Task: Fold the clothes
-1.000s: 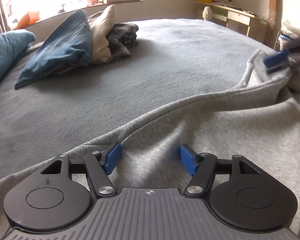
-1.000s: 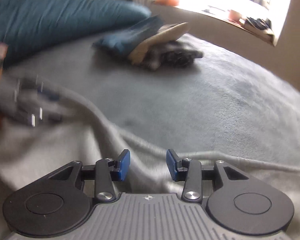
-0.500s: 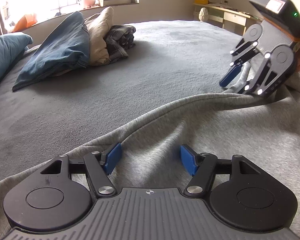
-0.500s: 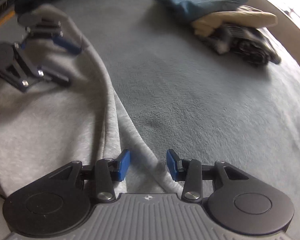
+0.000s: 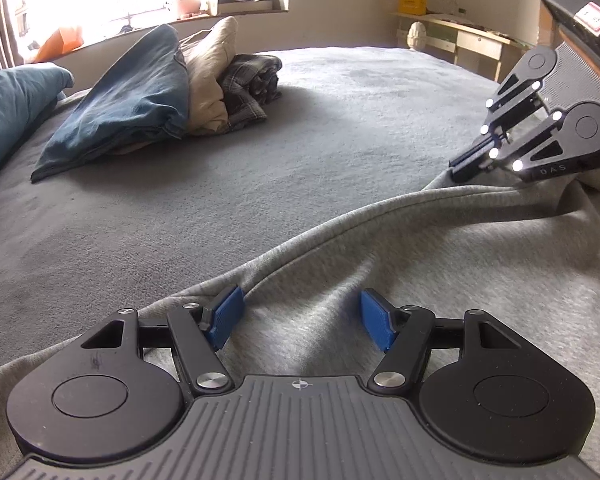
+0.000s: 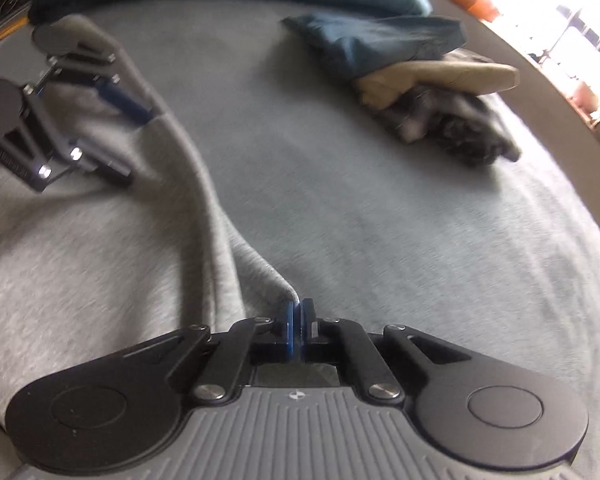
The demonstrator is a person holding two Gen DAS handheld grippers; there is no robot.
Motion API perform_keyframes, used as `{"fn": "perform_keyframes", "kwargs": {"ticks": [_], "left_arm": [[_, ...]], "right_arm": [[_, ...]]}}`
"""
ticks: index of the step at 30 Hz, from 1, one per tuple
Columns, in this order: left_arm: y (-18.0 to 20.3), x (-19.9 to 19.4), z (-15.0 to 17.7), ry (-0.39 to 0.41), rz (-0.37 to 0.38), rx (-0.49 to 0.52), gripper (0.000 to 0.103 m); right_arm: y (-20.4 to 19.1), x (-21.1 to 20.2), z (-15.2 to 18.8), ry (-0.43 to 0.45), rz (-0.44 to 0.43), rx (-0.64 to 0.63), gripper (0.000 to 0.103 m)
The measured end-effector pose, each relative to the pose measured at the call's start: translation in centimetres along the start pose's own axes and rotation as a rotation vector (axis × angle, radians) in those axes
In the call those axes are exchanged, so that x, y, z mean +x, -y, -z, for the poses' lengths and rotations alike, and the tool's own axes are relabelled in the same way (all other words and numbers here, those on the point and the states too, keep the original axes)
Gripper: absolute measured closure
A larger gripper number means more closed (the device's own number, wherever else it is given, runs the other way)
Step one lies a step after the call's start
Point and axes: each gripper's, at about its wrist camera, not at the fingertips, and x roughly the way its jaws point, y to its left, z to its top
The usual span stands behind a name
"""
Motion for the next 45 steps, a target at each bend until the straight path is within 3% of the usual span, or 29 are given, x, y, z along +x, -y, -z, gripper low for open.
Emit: {"fn": "perform_keyframes", "kwargs": {"ticks": [5,8,10,14,16,17,18,24,26,29,34,39,40,43,44,45], "left_arm": [[-0.2,0.5,-0.2,0.003,-0.03,-0.025,0.038],[0.0,0.5,-0.2,0.006,-0.039,-0.019,0.038],[-0.1,0.4,-0.1,0.009,-0.037,-0.021,0.038],[-0.2,0.4,0.0,0.013,-0.033,-0.034,0.038],[-0.2,0.5,0.0,0.016,-0.032,-0.037,0.037],[-0.2,0.5,0.1,0.019,-0.03,-0.038,0.037],[-0.2,0.5,0.1,0.02,-0.029,-0.041,0.037],[-0.4,0.2,-0.3,0.023,-0.024,-0.065,0.037],[-0.5,-0.2,-0.5,0.028,-0.028,-0.081,0.037],[-0.4,-1.0,-0.7,0.034,-0.027,-0.097,0.037],[0.7,-2.0,-0.7,0.029,-0.022,-0.071,0.037],[2.0,-2.2,-0.4,0.022,-0.015,-0.053,0.037],[2.2,-2.1,-0.4,0.02,-0.015,-0.053,0.037],[2.7,-1.7,-0.4,0.012,-0.014,-0.055,0.037],[2.8,-1.6,-0.3,0.01,-0.014,-0.055,0.037],[2.9,-1.5,-0.2,0.009,-0.014,-0.055,0.037]], "right_arm": [[-0.5,2.8,0.1,-0.016,0.077,-0.01,0.103],[-0.1,4.3,0.6,-0.004,0.087,0.065,0.103],[1.8,3.5,0.5,0.007,0.081,0.178,0.103],[7.2,-0.9,2.1,0.056,0.126,0.43,0.099],[9.2,-4.0,3.9,0.085,0.14,0.561,0.092],[9.8,-5.6,5.1,0.098,0.156,0.615,0.082],[10.2,-7.3,6.2,0.11,0.176,0.663,0.073],[8.5,-15.9,13.1,0.117,0.259,0.882,0.056],[7.1,-17.4,15.0,0.093,0.266,0.929,0.053],[4.8,-18.0,17.9,0.026,0.282,0.997,0.034],[1.9,-14.8,20.8,-0.157,0.309,0.971,0.029],[-0.6,-11.3,21.5,-0.241,0.209,0.934,0.023],[-1.2,-10.5,21.6,-0.272,0.225,0.901,0.024],[-2.1,-9.7,21.8,-0.289,0.274,0.83,0.055],[-1.8,-10.2,21.7,-0.289,0.3,0.83,0.092],[-1.6,-10.6,21.6,-0.289,0.327,0.829,0.101]]}}
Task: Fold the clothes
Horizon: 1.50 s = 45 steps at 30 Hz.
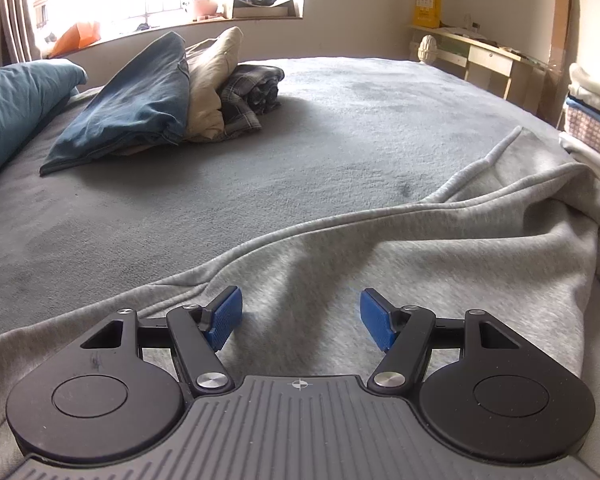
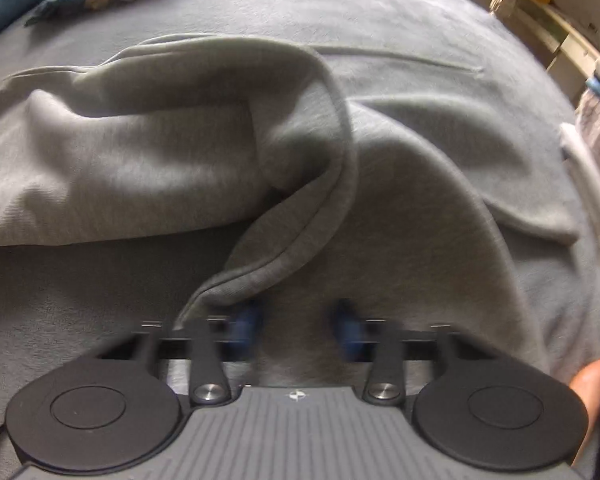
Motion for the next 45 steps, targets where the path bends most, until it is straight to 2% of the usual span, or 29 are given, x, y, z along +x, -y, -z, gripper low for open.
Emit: {"fn": "perform_keyframes", "kwargs": {"ticks": [2,4,9,11,14,15,16,17,18,20,23,26,27,32,33,35,37,40,42,45], "left_arm": [[0.0,0.2,0.1,-0.003,-0.002,-0.001,0.037],[-0.1,0.4,0.1,-0.007,-0.003,-0.006,0.037],[-0.3,0.7,-0.2,-0.006,-0.004,-0.015,0.037],[-0.4,0.8,-0.2,-0.006,-0.002,-0.021,0.037],[-0.4,0.8,0.0,-0.005,0.0,-0.019,0.037],[-0.4,0.8,0.0,-0.005,0.001,-0.018,0.037],[-0.4,0.9,0.0,-0.005,0.002,-0.016,0.037],[-0.4,0.9,0.0,-0.005,0.004,-0.012,0.037],[-0.4,0.9,0.0,-0.005,0.005,-0.009,0.037],[-0.4,1.0,0.0,-0.004,0.008,0.0,0.037],[-0.2,1.2,-0.2,-0.006,0.011,0.019,0.037],[-0.2,1.4,-0.2,-0.005,0.006,0.021,0.037],[-0.1,1.4,-0.2,-0.004,0.006,0.016,0.037],[-0.2,1.2,-0.1,0.0,0.008,0.007,0.037],[-0.2,1.2,-0.2,0.004,0.01,0.008,0.037],[-0.3,1.1,-0.2,0.013,0.014,0.009,0.037],[-0.4,1.3,-0.1,0.015,0.015,0.006,0.037],[-0.5,1.7,0.1,0.012,0.019,0.007,0.037],[-0.6,1.9,0.1,0.012,0.019,0.011,0.037],[-0.7,1.9,0.1,0.013,0.023,0.012,0.037]], "right_arm": [[0.5,-1.1,-0.5,0.04,0.07,-0.003,0.103],[1.3,-3.0,-1.6,0.128,0.161,-0.011,0.103],[4.7,-5.9,-6.4,0.278,0.325,0.076,0.103],[5.5,-5.3,-8.3,0.301,0.401,0.068,0.103],[7.4,-3.5,-11.1,0.282,0.453,0.11,0.1],[7.8,-3.3,-11.7,0.294,0.452,0.139,0.094],[8.2,-3.4,-12.2,0.319,0.442,0.176,0.087],[8.5,-3.5,-12.7,0.343,0.431,0.213,0.067],[8.6,-3.9,-13.0,0.38,0.389,0.232,0.062],[8.2,-5.1,-13.4,0.466,0.265,0.248,0.062],[5.1,-4.9,-15.2,0.469,0.072,0.088,0.062],[1.0,-2.4,-17.3,0.344,-0.07,0.001,0.062],[0.5,-1.3,-17.9,0.287,-0.115,0.047,0.062],[0.7,4.7,-20.5,-0.042,-0.326,0.491,0.061],[0.7,5.6,-20.6,-0.086,-0.35,0.557,0.062],[0.4,5.8,-20.8,-0.093,-0.357,0.592,0.062],[-0.4,4.7,-20.7,-0.056,-0.374,0.525,0.061],[-2.4,1.9,-20.4,0.04,-0.442,0.322,0.057],[-4.4,-0.1,-19.6,0.111,-0.427,0.124,0.045],[-7.6,-2.0,-18.1,0.205,-0.357,-0.185,0.04]]}}
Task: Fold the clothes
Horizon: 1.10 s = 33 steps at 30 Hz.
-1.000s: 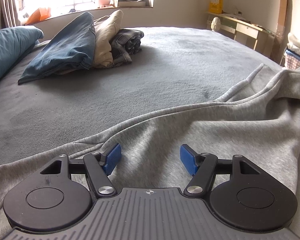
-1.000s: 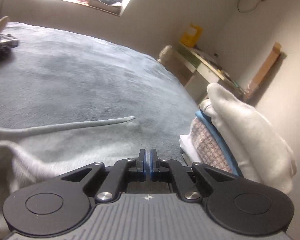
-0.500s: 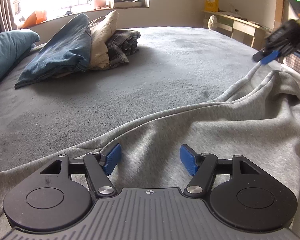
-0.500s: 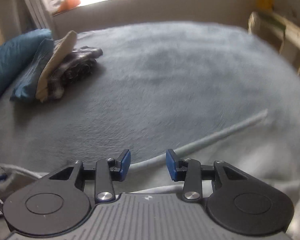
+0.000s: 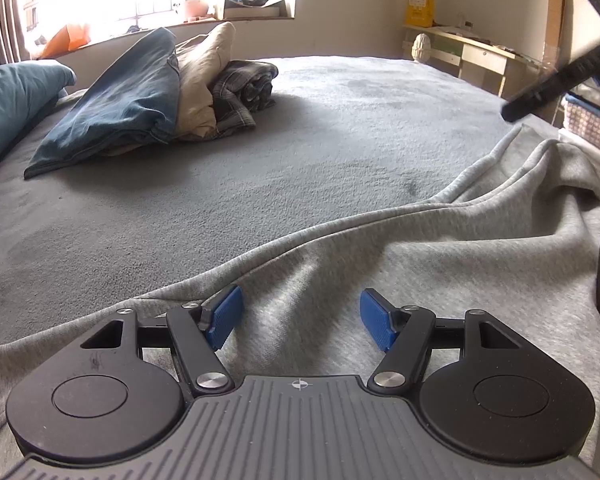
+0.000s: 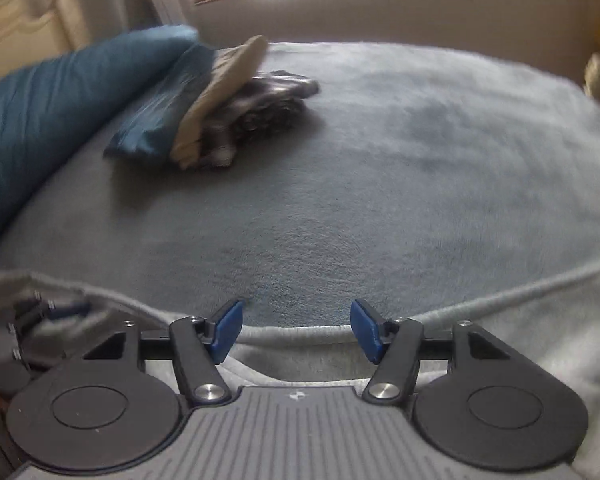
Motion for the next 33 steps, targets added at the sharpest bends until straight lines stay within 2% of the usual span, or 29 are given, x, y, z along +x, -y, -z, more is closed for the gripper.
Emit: {"fn": "perform_keyframes", "kwargs": {"ticks": [4,8,10,11,12,14,18,23,26,29,31,33], "left_arm": [[-0.2,-0.2,0.2,0.002,-0.012,-0.005,0.037],[-0.6,-0.3,0.3,0.0,-0.033,-0.01,0.037],[-0.7,-0.2,0.4,-0.002,-0.049,-0.01,0.037],[-0.8,-0.2,0.4,-0.001,-0.05,-0.01,0.037],[-0.8,-0.2,0.5,0.001,-0.051,-0.01,0.037],[-0.8,-0.2,0.5,0.002,-0.053,-0.007,0.037],[-0.9,-0.2,0.5,0.002,-0.054,-0.005,0.037],[-0.9,0.0,0.4,0.001,-0.059,-0.001,0.037],[-0.7,0.0,0.5,0.003,-0.064,0.01,0.037],[-0.7,0.1,0.6,0.006,-0.067,0.019,0.037],[-0.7,0.1,0.6,0.008,-0.066,0.021,0.037],[-0.8,0.1,0.6,0.008,-0.066,0.02,0.037]], "right_arm": [[-3.2,1.0,1.0,-0.065,-0.007,-0.287,0.041],[-4.4,2.9,1.9,-0.147,0.016,-0.394,0.047],[-4.3,4.1,2.2,-0.183,0.063,-0.401,0.069],[-4.3,4.4,2.5,-0.193,0.083,-0.399,0.086],[-4.2,4.5,2.7,-0.194,0.093,-0.399,0.091],[-4.5,4.0,2.8,-0.159,0.12,-0.415,0.095],[-4.1,3.3,2.0,-0.102,0.174,-0.43,0.096],[-4.5,5.1,2.1,-0.137,0.21,-0.505,0.097],[-4.3,6.7,2.2,-0.147,0.232,-0.494,0.096],[-3.1,8.5,1.8,-0.161,0.275,-0.41,0.095],[-1.5,9.0,1.5,-0.171,0.269,-0.291,0.093],[0.3,8.4,0.8,-0.144,0.249,-0.15,0.084]]}}
